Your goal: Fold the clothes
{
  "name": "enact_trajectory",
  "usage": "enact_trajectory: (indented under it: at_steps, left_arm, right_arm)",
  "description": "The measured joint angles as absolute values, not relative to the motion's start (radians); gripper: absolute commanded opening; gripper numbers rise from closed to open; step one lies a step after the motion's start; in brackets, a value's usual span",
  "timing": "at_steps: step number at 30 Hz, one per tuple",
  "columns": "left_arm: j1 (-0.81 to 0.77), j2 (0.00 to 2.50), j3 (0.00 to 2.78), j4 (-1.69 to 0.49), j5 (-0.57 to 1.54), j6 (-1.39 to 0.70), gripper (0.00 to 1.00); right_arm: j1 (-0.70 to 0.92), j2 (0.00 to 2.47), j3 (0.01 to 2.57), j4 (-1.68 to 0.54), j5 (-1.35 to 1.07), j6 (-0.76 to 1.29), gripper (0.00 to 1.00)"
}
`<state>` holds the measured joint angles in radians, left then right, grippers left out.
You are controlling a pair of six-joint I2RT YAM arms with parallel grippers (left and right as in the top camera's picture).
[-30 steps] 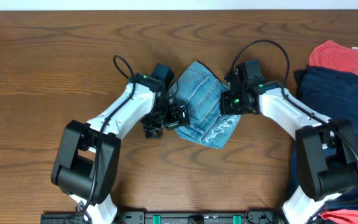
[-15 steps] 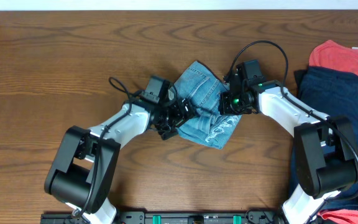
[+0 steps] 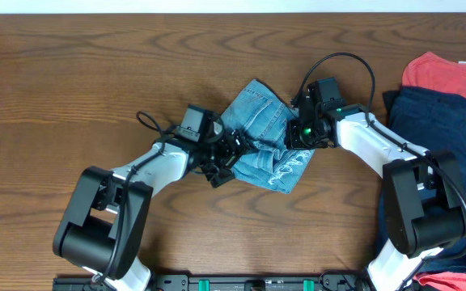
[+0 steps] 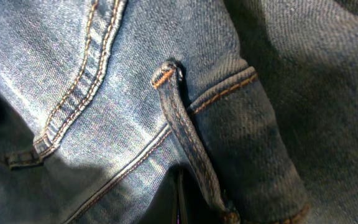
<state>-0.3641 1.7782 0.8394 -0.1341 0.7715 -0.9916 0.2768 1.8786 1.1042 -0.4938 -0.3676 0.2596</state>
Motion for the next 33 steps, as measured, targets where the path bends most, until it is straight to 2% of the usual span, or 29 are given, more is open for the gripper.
enact_trajectory:
  at_steps: [5, 13, 23, 27, 33]
  left_arm:
    - [-0.313, 1.778, 0.828, -0.199, 0.845, -0.916, 0.98]
    - [-0.266, 1.785, 0.794, -0.135, 0.937, -0.866, 0.98]
    - [-0.142, 1.788, 0.791, -0.183, 0.978, -0.759, 0.98]
    - [-0.171, 1.780, 0.792, -0.178, 0.946, -0.775, 0.98]
    - [-0.308, 1.762, 0.798, -0.099, 0.830, -0.907, 0.98]
  right_arm:
    - [0.276, 1.879, 1.104, -0.494, -0.371, 0.259, 0.02]
    - [0.274, 1.879, 1.104, -0.497, -0.374, 0.260, 0.02]
    - [0.273, 1.879, 1.105, -0.507, -0.374, 0.256, 0.03]
    - [0.273, 1.879, 1.105, -0.508, -0.374, 0.255, 0.03]
    - [0.273, 1.880, 1.106, -0.509, -0.376, 0.255, 0.03]
